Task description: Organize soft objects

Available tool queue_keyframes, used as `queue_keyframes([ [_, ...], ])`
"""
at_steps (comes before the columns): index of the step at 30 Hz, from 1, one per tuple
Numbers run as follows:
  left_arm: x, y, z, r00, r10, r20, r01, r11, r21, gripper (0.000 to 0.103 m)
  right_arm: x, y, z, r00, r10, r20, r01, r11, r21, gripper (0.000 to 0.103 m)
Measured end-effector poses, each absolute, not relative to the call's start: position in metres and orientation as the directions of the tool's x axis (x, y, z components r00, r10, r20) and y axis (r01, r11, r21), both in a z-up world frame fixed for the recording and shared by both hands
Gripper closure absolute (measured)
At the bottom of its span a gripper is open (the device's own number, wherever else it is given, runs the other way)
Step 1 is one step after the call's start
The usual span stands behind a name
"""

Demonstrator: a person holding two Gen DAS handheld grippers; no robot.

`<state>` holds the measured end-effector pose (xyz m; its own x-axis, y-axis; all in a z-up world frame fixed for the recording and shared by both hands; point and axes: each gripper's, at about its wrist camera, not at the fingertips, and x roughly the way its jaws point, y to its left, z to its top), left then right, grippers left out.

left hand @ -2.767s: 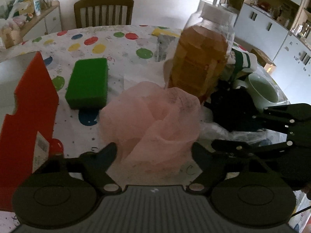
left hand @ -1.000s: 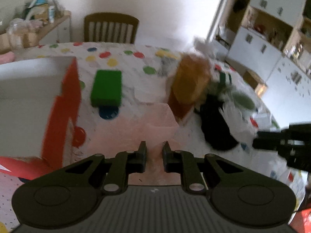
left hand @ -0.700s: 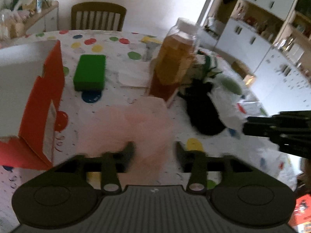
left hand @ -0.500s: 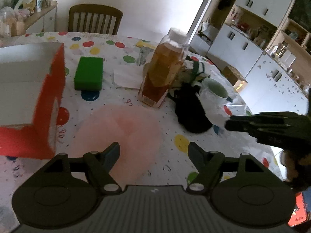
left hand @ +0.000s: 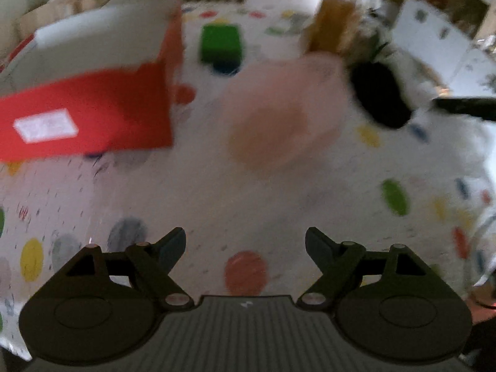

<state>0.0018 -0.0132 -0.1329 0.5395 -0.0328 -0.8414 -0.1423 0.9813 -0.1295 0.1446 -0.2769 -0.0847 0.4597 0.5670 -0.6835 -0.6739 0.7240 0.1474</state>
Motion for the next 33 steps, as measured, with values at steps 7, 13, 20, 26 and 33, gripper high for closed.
queue_keyframes([
  [7, 0.000, 0.001, -0.170, 0.510, 0.074, -0.857, -0.297, 0.950, -0.095, 0.019, 0.140, -0.275, -0.085, 0.454, 0.564, -0.690, -0.680, 0.719, 0.140, 0.087],
  [13, -0.001, -0.008, -0.171, 0.510, 0.167, -0.844, -0.312, 0.950, -0.001, 0.059, 0.137, -0.276, -0.087, 0.449, 0.561, -0.696, -0.680, 0.720, 0.141, 0.087],
  [20, -0.006, -0.005, -0.166, 0.516, 0.195, -0.834, -0.336, 0.942, 0.012, 0.096, 0.130, -0.271, -0.089, 0.440, 0.562, -0.700, -0.688, 0.712, 0.139, 0.087],
  [26, -0.017, 0.004, -0.136, 0.573, 0.206, -0.793, -0.370, 0.929, -0.027, 0.096, 0.123, -0.267, -0.082, 0.436, 0.575, -0.692, -0.697, 0.702, 0.144, 0.087],
  [33, -0.029, 0.024, -0.081, 0.666, 0.200, -0.719, -0.381, 0.920, -0.097, 0.096, 0.116, -0.251, -0.060, 0.447, 0.595, -0.668, -0.704, 0.694, 0.147, 0.087],
])
